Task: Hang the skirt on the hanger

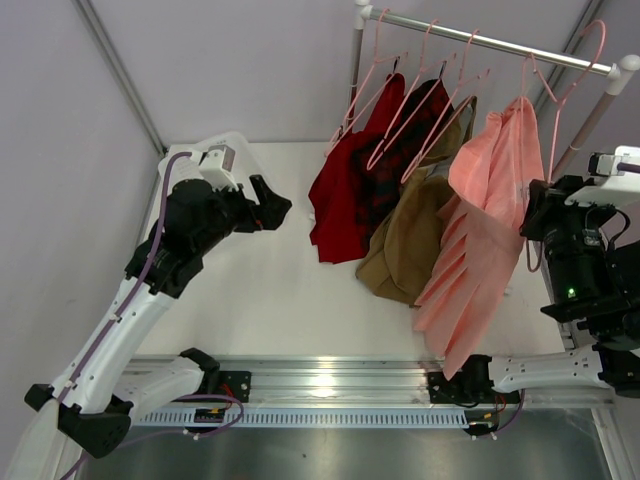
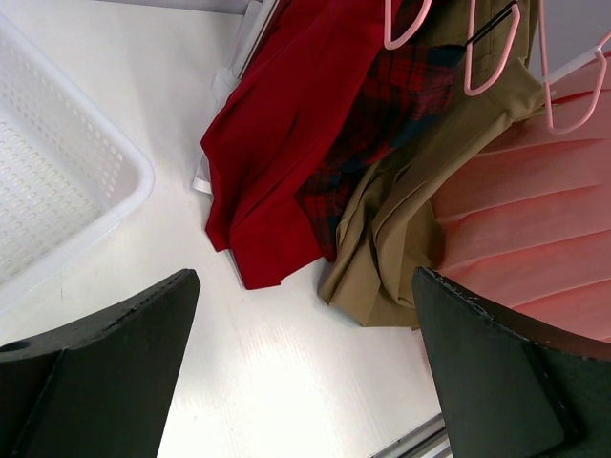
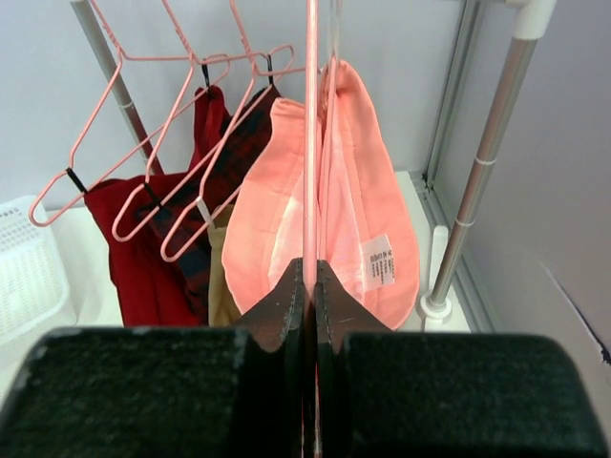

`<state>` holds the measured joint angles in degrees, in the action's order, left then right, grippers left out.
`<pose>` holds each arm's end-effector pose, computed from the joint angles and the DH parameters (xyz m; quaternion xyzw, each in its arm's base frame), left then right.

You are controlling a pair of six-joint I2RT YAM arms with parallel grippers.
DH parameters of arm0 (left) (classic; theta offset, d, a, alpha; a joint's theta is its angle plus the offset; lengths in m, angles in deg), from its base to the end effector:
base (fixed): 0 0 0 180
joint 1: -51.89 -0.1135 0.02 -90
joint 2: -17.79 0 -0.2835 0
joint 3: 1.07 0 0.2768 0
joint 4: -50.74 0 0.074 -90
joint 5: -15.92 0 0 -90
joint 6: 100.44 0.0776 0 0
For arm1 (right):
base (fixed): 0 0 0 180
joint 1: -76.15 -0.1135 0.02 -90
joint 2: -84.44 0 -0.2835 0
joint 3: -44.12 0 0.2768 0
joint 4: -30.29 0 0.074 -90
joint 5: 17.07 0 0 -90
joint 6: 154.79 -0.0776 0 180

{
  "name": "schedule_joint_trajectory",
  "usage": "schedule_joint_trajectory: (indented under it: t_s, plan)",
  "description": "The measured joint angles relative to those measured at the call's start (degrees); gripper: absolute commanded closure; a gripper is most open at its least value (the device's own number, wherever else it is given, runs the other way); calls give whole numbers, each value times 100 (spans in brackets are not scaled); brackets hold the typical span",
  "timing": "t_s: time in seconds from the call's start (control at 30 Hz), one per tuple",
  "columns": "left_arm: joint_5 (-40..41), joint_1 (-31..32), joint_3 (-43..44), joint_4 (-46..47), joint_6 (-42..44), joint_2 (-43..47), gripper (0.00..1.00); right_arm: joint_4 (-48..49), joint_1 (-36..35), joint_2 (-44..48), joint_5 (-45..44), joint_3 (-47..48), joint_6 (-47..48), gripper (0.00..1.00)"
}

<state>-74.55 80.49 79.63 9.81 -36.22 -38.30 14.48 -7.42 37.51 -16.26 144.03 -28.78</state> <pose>0.2271 -0.1245 0.4215 0.0222 0.8000 -0.2769 0.5318 0.0830 0.0439 0.5870 0.0426 0.7028 -0.0287 0.7095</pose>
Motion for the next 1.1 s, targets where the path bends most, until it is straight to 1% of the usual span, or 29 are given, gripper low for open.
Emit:
schedule_joint_trajectory:
  t_s: [0.17,0.23,0.3,0.37,0.47,0.57,0.67,0.77,0.9,1.0,1.1]
  plan:
    - [-7,0,0,2,-20,-70,1,-280,-168,-35,-7,348,-22,100]
    - [-7,0,0,0,-20,-105,1,-343,-470,44,-4,472,-26,100]
    - [-2,0,0,0,-20,-125,1,-463,-918,212,0,555,-50,100]
    - [4,0,0,-7,-17,-140,1,-765,-1307,409,-2,678,-205,100]
    - [28,0,7,-50,-15,-184,1,-1482,-1805,638,-20,1047,-640,100]
    - [96,0,9,-107,-20,-234,1,-2037,-1862,699,-31,1425,-925,100]
    - [175,0,9,-136,-26,-271,1,-2555,-1541,531,-35,1880,-1049,100]
    - [190,0,20,-133,-28,-304,1,-2719,-852,236,-22,2264,-898,100]
    - [190,0,46,-127,-24,-376,1,-2310,90,-22,-9,2216,-155,100]
    - [177,0,52,-87,-15,-444,1,-1836,933,-181,-17,1827,640,100]
    - [168,0,52,-74,-2,-466,1,-1556,1657,-472,-15,1622,1174,100]
